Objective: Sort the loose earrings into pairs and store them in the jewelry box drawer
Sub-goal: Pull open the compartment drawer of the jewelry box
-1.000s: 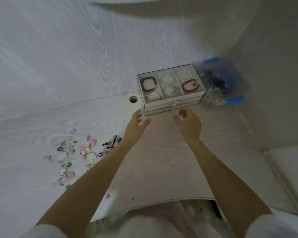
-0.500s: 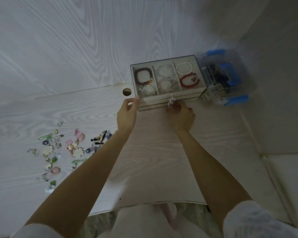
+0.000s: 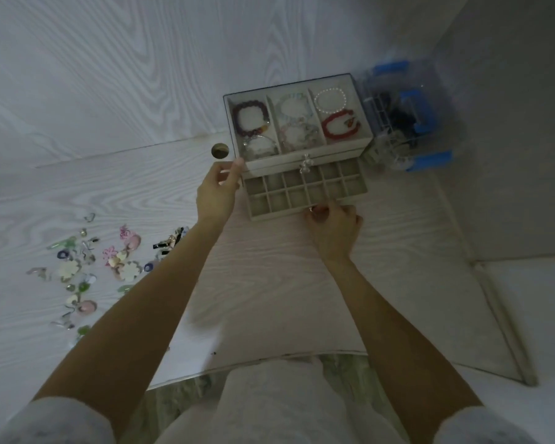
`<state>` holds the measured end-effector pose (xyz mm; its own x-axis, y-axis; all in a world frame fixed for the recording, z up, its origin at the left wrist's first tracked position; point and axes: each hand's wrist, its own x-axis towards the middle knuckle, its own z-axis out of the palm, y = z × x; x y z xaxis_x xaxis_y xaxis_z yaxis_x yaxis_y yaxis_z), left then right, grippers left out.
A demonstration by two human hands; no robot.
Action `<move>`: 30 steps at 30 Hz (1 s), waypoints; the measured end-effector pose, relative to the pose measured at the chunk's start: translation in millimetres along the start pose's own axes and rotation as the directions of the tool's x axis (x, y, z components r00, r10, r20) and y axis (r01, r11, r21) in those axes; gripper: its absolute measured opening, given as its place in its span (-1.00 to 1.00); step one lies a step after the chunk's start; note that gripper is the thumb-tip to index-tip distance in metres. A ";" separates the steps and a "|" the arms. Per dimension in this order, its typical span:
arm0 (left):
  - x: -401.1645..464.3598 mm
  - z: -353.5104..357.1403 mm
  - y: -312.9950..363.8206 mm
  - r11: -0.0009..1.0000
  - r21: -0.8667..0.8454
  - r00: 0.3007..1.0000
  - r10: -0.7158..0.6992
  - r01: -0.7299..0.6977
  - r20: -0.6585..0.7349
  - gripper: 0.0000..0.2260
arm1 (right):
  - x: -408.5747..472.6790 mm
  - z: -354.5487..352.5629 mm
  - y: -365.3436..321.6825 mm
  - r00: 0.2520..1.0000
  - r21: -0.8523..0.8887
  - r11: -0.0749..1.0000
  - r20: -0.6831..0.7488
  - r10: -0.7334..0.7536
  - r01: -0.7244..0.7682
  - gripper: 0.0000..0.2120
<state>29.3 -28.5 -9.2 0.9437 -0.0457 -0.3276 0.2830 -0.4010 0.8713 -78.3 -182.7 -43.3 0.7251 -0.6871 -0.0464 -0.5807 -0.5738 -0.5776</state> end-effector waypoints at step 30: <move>-84.7 17.0 -28.2 0.998 -0.048 0.977 0.059 -0.050 0.203 -0.47 | -37.7 -7.2 26.1 0.999 0.070 0.997 0.027 0.020 -0.021 -0.83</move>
<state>-61.6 -28.9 -12.3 0.9042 -0.2539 -0.3434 0.2434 -0.3543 0.9029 -123.5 -175.0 -50.7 0.7234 -0.6858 -0.0797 -0.5687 -0.5263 -0.6321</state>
